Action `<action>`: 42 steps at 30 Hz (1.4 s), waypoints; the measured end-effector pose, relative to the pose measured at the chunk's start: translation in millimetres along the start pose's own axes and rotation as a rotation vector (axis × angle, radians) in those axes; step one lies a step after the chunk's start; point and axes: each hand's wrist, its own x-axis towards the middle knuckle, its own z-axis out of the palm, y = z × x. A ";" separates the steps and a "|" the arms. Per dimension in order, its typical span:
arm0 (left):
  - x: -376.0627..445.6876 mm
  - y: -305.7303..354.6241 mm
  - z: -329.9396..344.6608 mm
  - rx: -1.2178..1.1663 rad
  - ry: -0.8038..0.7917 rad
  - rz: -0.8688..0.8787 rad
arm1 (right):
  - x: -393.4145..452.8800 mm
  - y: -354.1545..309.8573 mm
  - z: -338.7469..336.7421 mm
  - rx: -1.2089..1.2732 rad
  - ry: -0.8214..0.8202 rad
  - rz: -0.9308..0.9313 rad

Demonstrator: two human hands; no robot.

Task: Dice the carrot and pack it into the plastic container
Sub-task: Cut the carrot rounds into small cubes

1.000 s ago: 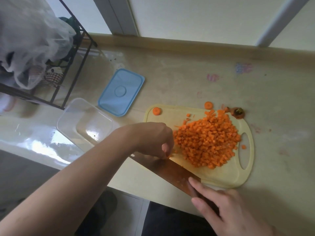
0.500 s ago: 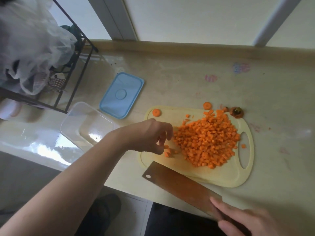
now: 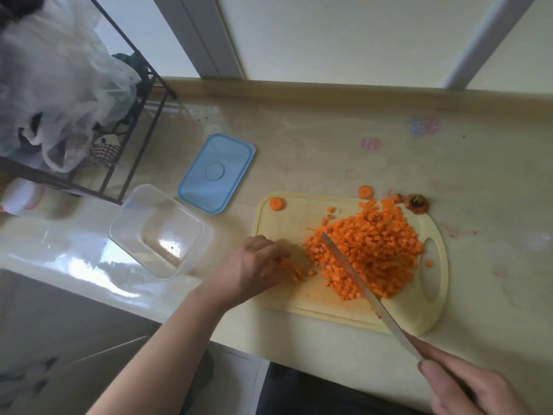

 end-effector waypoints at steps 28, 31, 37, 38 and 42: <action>-27.8 10.1 34.8 0.211 0.150 0.250 | 26.7 -53.8 28.2 0.295 -0.115 0.202; -31.0 13.1 38.9 0.146 0.162 0.215 | 27.7 -54.9 26.6 0.304 -0.125 0.205; -29.9 21.9 45.6 0.072 0.280 0.064 | 29.3 -56.1 23.7 0.319 -0.122 0.200; -29.9 23.2 44.7 0.066 0.314 0.030 | 29.5 -56.3 23.8 0.318 -0.117 0.199; -22.4 16.9 33.0 -0.009 0.468 -0.205 | 27.6 -55.5 23.8 0.324 -0.133 0.202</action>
